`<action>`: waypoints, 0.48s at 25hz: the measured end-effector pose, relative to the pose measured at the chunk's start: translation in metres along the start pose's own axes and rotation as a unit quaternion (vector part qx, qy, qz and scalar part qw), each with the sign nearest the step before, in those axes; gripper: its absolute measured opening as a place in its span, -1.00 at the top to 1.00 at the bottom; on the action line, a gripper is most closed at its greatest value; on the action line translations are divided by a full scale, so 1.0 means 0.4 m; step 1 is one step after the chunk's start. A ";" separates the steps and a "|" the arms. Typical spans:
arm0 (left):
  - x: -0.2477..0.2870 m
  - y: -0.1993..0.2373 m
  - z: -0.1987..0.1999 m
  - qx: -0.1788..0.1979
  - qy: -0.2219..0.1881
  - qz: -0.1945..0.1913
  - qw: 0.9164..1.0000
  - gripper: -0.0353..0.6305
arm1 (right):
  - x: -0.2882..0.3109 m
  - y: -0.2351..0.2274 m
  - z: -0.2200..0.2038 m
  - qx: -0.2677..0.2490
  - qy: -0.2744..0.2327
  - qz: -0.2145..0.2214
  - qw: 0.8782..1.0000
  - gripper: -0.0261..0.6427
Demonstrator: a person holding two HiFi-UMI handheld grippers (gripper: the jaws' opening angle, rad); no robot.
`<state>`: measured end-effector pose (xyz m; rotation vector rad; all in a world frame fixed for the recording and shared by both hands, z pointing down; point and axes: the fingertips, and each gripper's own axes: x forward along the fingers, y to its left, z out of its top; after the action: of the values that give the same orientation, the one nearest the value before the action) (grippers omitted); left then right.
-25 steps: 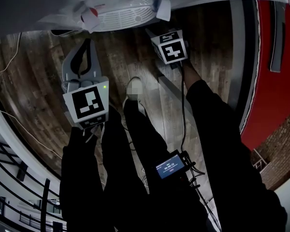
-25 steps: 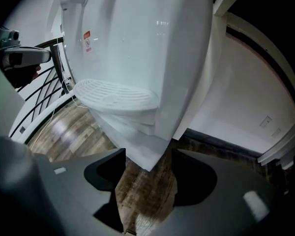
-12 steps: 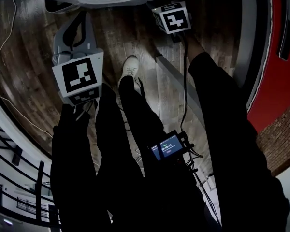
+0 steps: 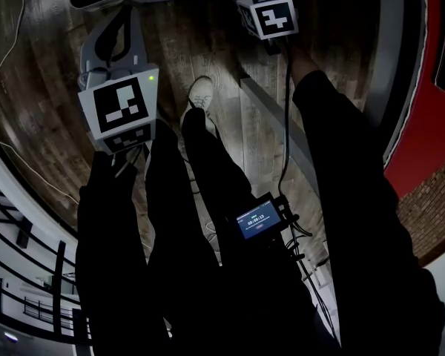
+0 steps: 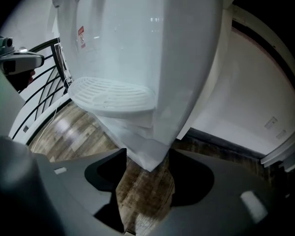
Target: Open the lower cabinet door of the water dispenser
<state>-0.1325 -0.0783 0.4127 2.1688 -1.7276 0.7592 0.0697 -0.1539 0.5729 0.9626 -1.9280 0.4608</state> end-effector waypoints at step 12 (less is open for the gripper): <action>0.003 -0.008 0.003 0.000 -0.002 -0.002 1.000 0.87 | 0.000 0.010 -0.006 0.029 -0.002 -0.002 1.000 0.15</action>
<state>-0.1289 -0.0792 0.4128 2.1734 -1.7255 0.7553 0.0679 -0.1498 0.5744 1.0048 -1.9243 0.5153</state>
